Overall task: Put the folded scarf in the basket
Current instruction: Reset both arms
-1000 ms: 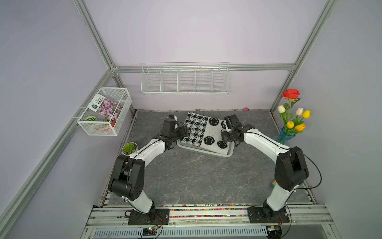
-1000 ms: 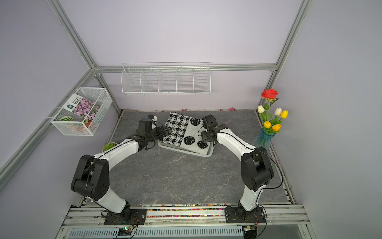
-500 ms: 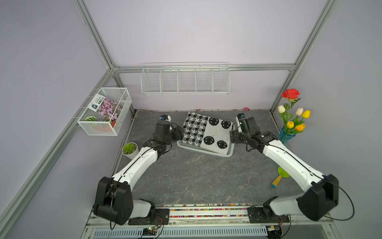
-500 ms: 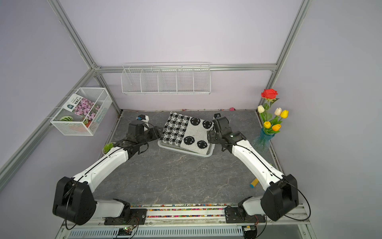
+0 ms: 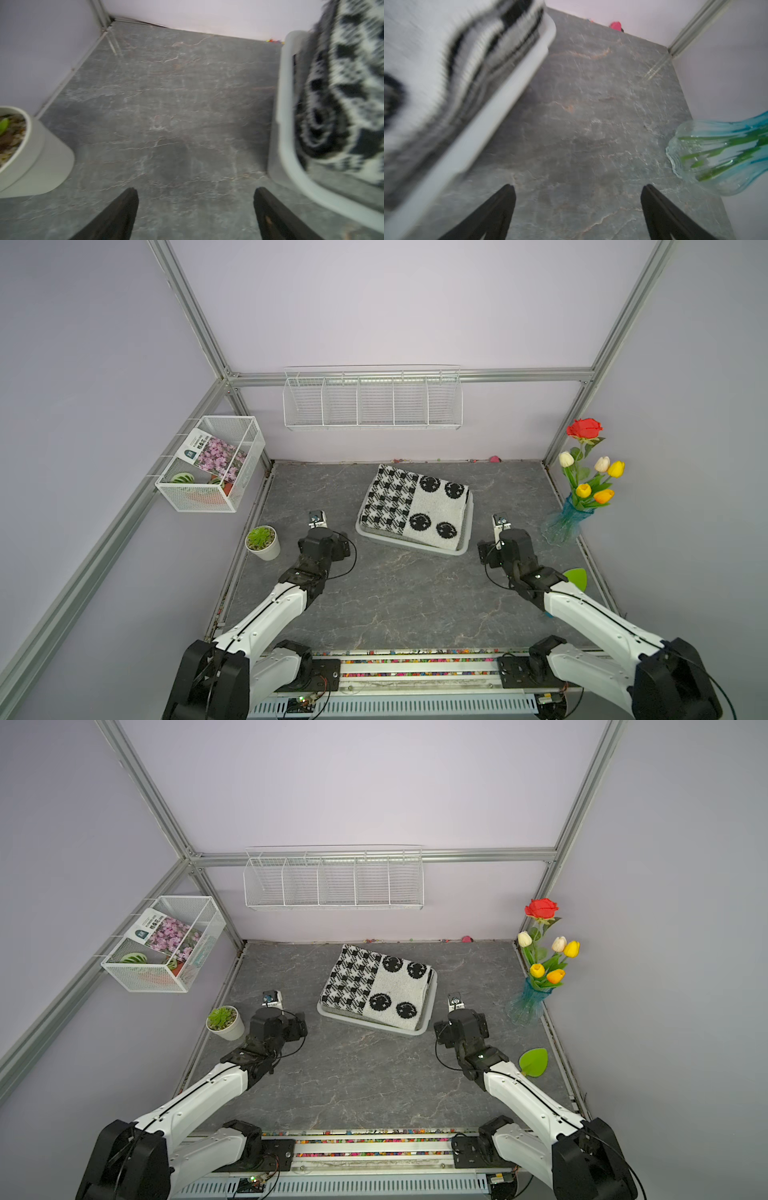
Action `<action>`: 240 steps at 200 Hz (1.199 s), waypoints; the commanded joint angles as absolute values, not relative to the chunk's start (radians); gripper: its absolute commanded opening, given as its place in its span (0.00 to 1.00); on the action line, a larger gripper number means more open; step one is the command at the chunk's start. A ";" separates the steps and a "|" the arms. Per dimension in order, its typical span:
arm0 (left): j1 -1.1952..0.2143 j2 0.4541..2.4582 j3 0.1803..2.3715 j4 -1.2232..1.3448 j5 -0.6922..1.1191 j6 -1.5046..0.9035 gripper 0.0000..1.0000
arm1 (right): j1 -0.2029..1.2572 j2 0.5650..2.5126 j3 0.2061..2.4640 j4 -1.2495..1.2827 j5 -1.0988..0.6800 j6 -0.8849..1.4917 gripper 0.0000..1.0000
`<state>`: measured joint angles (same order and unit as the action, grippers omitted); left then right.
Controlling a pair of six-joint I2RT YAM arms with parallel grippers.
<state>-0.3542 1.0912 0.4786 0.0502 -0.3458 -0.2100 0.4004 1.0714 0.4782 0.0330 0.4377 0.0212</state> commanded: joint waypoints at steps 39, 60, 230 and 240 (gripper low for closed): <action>-0.166 1.153 0.328 0.528 -0.426 -0.122 1.00 | 0.230 1.278 0.389 0.522 0.391 -0.013 0.98; -0.089 1.224 0.349 0.558 -0.373 -0.162 1.00 | 0.228 1.332 0.433 0.513 0.410 -0.038 0.98; 0.000 1.491 0.380 0.859 -0.139 -0.068 1.00 | 0.075 1.527 0.403 0.820 0.206 0.030 0.99; 0.000 1.491 0.380 0.856 -0.138 -0.069 1.00 | 0.076 1.527 0.403 0.819 0.206 0.029 0.99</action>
